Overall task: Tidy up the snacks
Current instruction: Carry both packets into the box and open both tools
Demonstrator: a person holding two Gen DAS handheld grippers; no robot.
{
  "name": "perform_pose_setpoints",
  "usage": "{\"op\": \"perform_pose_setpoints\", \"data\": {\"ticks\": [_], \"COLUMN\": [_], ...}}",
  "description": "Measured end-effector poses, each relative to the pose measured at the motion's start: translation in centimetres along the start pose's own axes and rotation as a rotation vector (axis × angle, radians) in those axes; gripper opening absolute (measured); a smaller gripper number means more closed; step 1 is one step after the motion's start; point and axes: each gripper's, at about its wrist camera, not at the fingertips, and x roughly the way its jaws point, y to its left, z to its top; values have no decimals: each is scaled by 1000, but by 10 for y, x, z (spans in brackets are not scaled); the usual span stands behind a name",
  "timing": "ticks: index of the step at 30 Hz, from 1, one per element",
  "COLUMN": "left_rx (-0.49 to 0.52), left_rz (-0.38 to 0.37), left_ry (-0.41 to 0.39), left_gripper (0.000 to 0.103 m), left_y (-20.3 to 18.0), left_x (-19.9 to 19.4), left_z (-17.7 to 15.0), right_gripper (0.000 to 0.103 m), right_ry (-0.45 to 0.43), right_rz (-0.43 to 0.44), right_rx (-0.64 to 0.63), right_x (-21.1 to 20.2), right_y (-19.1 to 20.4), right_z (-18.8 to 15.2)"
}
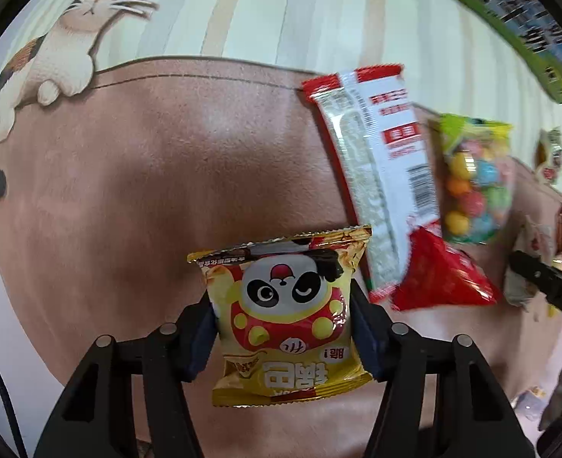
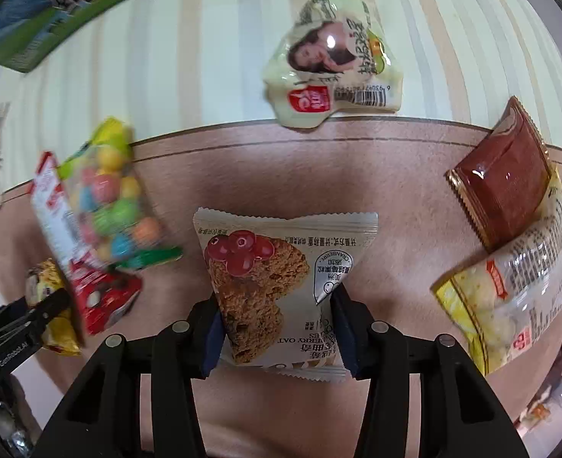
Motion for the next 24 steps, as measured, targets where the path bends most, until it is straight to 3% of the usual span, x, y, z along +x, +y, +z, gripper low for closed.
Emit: {"op": "perform_pose_setpoints", "data": {"ticks": [3, 8, 14, 19, 24], "left_rx": [-3, 0, 82, 162, 220], "left_rz": [-29, -141, -261, -244, -192], "left_ry": [-34, -122, -260, -338, -333], "left_gripper": [59, 59, 59, 59, 59], "left_y": [-1, -12, -45, -75, -107], "left_x": [-24, -89, -179, -216, -214], "left_z": [-1, 15, 72, 129, 196], "right_gripper": [52, 52, 52, 52, 52], "right_ry": [-36, -129, -291, -433, -442], "right_rz": [37, 135, 219, 186, 114], "right_rx": [-31, -86, -146, -148, -110], "right_x": [-19, -76, -165, -223, -232], "right_y": [7, 25, 44, 41, 20], "right_z": [-7, -8, 26, 83, 146]}}
